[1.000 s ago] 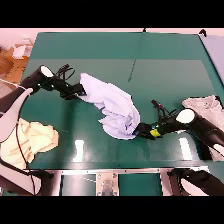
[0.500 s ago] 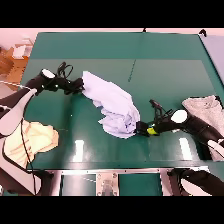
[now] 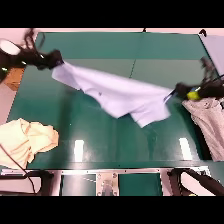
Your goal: Fold the shirts.
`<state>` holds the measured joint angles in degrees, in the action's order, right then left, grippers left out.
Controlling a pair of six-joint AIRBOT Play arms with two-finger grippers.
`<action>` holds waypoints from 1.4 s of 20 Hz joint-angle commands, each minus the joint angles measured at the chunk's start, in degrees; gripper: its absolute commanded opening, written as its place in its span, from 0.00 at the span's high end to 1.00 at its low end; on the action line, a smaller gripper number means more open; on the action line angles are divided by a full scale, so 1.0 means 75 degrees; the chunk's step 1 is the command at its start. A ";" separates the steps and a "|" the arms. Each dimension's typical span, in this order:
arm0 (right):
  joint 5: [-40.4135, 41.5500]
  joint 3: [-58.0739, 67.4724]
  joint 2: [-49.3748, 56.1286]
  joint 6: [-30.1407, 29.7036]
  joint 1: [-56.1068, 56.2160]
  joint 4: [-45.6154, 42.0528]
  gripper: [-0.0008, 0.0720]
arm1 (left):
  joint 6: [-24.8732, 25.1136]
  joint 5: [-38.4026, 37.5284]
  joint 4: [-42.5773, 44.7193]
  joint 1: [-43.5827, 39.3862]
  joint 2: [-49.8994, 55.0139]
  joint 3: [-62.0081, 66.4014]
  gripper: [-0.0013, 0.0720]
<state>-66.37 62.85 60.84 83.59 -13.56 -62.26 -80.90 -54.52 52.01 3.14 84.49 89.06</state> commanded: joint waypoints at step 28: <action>-0.0326 0.5109 0.3576 -0.0411 0.0315 0.1367 0.97 | 0.0181 -0.1192 -0.1818 -0.0050 -0.1183 -0.2655 0.95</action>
<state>-68.53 104.09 77.32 80.49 -13.93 -54.63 -82.48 -69.41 38.52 3.16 67.96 79.35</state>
